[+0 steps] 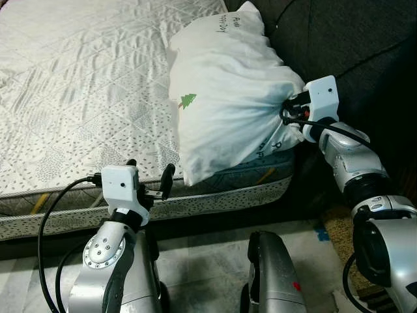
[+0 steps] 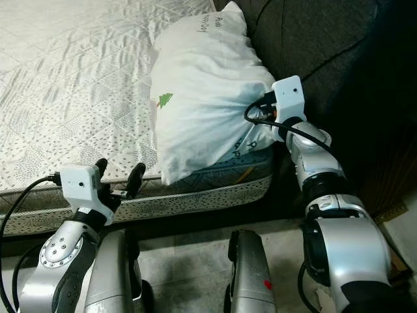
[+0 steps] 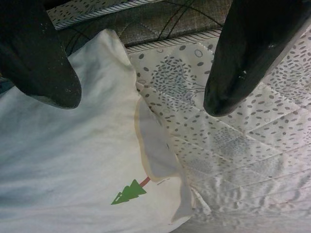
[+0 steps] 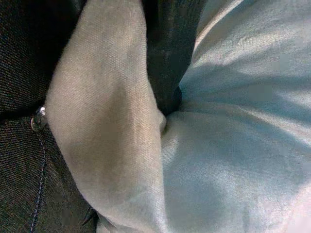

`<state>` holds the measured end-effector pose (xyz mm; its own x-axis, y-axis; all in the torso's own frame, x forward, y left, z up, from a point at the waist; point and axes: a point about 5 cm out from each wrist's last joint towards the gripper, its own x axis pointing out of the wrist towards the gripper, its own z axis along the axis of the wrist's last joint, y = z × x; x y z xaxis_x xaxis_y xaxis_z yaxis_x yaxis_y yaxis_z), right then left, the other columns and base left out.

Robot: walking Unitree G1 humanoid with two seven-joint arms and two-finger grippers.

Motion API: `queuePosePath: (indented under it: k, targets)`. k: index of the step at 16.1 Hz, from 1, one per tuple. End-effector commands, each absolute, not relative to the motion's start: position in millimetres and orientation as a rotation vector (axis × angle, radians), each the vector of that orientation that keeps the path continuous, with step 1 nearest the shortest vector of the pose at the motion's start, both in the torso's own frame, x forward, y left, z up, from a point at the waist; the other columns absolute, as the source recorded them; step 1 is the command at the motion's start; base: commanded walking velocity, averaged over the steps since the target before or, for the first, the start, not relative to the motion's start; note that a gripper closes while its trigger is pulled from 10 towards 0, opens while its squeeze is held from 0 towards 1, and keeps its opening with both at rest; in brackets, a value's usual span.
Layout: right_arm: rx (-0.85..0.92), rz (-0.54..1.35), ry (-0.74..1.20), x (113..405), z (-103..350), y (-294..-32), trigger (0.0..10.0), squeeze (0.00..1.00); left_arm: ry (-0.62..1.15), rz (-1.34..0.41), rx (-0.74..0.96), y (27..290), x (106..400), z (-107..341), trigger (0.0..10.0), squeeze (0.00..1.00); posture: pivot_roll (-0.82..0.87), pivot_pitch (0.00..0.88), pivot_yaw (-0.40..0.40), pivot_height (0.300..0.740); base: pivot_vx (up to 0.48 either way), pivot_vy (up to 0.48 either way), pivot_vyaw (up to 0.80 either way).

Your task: Clean up the room

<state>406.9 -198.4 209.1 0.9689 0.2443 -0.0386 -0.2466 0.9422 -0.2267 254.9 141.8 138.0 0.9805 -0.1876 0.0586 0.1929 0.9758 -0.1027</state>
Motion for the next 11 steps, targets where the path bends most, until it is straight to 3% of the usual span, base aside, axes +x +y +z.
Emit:
queuePosePath:
  k: [1, 10, 11]
  targets:
    - [-0.217, 0.237, -0.051, 407, 221, -203, 0.0, 0.0, -0.044, -0.189, -0.098, 142, 254, 137, 10.0, 0.0, 0.0, 0.135, 0.01, 0.53, 0.0, 0.0, 0.0]
    - [-0.107, 0.224, 0.037, 390, 169, -208, 0.0, 0.0, -0.051, -0.2, -0.096, 139, 259, 137, 10.0, 0.0, 0.0, 0.114, 0.015, 0.53, 0.0, 0.0, 0.0]
    - [-0.125, 0.234, 0.047, 387, 161, -204, 0.9, 0.0, -0.05, -0.206, -0.095, 138, 260, 137, 10.0, 0.0, 0.0, 0.113, 0.02, 0.53, 0.0, 0.0, 0.0]
